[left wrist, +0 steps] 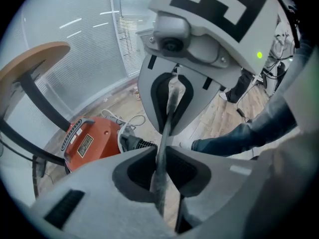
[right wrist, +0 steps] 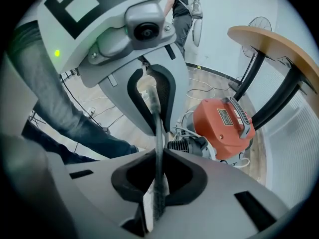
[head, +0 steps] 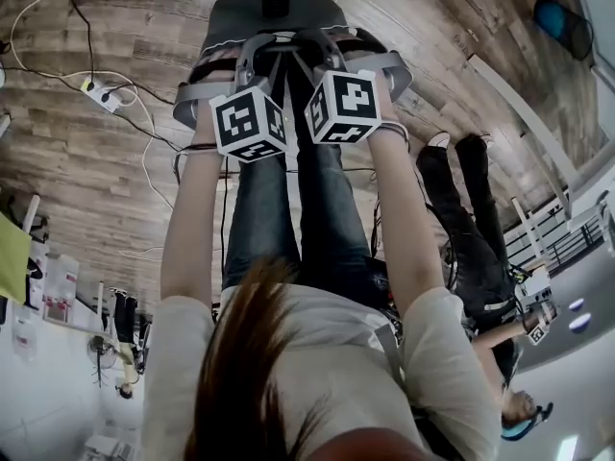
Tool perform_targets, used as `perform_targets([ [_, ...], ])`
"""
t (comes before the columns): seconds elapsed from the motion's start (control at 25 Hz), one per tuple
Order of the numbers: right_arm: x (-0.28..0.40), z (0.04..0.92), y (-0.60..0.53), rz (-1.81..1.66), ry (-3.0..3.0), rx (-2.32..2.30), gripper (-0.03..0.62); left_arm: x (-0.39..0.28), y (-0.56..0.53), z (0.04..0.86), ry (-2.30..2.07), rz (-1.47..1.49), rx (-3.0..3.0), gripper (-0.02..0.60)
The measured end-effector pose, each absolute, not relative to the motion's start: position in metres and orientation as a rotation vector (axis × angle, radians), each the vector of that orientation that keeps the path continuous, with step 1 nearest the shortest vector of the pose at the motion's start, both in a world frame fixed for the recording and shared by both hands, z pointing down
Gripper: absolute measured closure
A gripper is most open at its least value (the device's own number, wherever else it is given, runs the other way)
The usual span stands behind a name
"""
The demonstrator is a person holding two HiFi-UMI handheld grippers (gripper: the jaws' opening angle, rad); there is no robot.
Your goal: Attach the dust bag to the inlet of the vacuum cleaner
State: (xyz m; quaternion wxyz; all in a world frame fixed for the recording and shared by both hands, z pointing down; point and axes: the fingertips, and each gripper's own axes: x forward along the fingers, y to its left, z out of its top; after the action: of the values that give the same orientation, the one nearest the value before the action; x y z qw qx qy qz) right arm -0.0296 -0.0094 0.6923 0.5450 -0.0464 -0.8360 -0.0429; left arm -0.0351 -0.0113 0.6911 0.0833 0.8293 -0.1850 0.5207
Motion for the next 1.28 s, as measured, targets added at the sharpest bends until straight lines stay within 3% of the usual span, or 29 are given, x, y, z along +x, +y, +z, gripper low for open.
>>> perform_targets([
  [0.28, -0.025, 0.723, -0.027, 0.014, -1.961, -0.024, 0.513, -0.036, -0.014, 0.722, -0.572, 1.524, 2.380, 0.537],
  [0.6, -0.024, 0.739, -0.025, 0.019, -1.952, -0.063, 0.557, -0.046, -0.019, 0.741, -0.611, 1.455, 2.321, 0.510],
  [1.28, -0.024, 0.757, -0.035, 0.088, -1.914, -0.017, 0.559, -0.057, -0.030, 0.764, -0.586, 1.606, 2.140, 0.511],
])
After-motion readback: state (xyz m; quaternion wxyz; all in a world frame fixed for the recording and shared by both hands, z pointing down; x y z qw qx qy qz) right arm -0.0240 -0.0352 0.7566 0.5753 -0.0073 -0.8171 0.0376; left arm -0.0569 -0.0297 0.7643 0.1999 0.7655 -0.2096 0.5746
